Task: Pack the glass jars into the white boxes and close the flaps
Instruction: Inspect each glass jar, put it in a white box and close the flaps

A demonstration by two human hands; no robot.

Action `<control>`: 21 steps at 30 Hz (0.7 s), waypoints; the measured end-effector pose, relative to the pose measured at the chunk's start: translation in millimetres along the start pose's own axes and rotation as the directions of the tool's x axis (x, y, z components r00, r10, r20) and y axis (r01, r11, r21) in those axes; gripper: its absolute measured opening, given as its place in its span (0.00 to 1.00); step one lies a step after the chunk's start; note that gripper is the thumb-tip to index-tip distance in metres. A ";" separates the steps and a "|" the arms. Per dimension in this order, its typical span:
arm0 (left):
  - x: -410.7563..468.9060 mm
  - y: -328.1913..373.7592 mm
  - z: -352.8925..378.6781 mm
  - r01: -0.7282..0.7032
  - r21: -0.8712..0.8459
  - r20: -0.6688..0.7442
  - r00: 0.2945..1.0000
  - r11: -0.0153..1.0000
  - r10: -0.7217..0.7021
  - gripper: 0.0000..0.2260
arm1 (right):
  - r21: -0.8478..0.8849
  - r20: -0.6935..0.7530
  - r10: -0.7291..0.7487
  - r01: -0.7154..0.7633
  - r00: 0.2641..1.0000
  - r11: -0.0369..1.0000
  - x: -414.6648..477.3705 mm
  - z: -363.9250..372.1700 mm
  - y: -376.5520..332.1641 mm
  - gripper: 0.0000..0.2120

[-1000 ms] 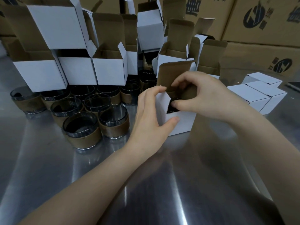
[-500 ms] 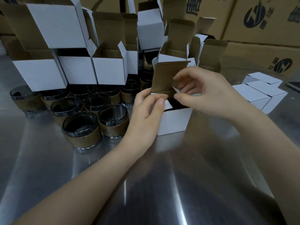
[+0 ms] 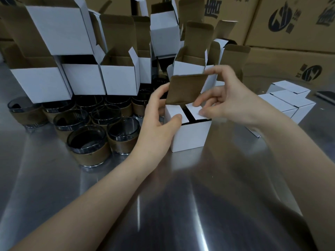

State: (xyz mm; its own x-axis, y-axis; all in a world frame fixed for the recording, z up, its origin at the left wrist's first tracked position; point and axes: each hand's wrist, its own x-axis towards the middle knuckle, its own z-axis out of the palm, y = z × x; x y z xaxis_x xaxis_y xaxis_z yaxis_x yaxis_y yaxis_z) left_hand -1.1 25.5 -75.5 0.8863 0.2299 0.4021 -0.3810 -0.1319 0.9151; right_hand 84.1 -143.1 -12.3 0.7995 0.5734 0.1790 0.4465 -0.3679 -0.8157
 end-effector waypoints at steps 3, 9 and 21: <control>-1.7 1.9 0.1 -0.030 -0.010 -0.020 0.999 1.000 0.029 0.21 | -0.038 0.062 -0.018 0.020 0.998 0.999 -2.4 -5.6 -0.1 0.33; -4.2 -0.5 0.2 -0.031 -0.008 -0.021 0.999 0.999 0.031 0.14 | 0.056 0.158 -0.022 0.013 0.987 0.998 -10.4 -16.4 -4.2 0.17; -2.9 -1.2 -8.2 -0.053 0.020 0.108 0.993 0.998 0.050 0.21 | 0.081 0.136 -0.090 0.079 0.987 0.994 -6.6 -24.2 5.4 0.14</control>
State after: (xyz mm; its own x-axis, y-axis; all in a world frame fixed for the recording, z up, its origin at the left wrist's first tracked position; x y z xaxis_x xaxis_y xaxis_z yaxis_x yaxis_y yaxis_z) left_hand -5.4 32.9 -77.5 0.8893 0.1176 0.4419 -0.4216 -0.1634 0.8920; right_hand 90.9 -166.6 -4.6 0.6944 0.6980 0.1751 0.4745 -0.2611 -0.8406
